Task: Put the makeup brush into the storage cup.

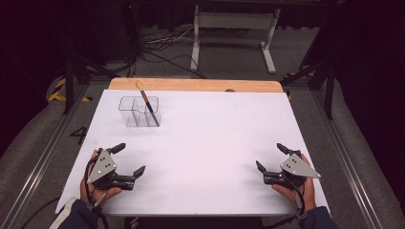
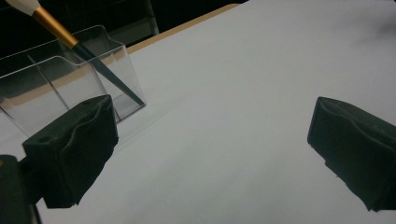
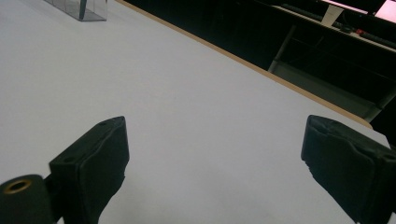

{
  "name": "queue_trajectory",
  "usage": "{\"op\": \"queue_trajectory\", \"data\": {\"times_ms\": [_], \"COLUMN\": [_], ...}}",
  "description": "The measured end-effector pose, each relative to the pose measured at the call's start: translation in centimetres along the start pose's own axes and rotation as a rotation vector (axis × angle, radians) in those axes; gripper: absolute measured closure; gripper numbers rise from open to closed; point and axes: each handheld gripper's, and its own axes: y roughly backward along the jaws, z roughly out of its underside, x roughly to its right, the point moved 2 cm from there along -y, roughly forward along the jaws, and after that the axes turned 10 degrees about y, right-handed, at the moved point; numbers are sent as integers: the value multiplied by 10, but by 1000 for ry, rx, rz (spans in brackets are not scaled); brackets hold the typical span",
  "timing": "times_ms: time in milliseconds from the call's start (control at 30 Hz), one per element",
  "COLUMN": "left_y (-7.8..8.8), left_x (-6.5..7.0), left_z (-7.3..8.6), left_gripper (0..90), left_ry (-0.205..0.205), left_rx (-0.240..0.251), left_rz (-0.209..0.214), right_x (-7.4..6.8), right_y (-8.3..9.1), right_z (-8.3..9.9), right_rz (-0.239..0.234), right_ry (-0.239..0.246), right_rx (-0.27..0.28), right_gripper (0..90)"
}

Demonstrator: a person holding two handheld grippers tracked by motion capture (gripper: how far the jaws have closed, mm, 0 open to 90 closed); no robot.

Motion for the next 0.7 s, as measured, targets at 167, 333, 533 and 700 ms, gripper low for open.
{"op": "queue_trajectory", "data": {"times_ms": [167,333,533,700], "left_y": [0,1,3,2], "left_x": [1,2,0,0], "left_z": [0,-1,0,0], "left_gripper": [26,26,25,25], "left_ry": [-8,-12,-4,-11], "left_rx": [-6,-1,3,-9], "left_rz": [-7,-3,-1,1], "right_x": [-3,-8,-10,-11], "right_y": [0,0,0,-1], "right_z": [1,-1,-3,-3], "right_rz": [-11,-25,-25,-34], "right_ry": [-5,16,11,18], "right_rx": [9,7,12,10], "right_gripper": [82,83,84,84]}}
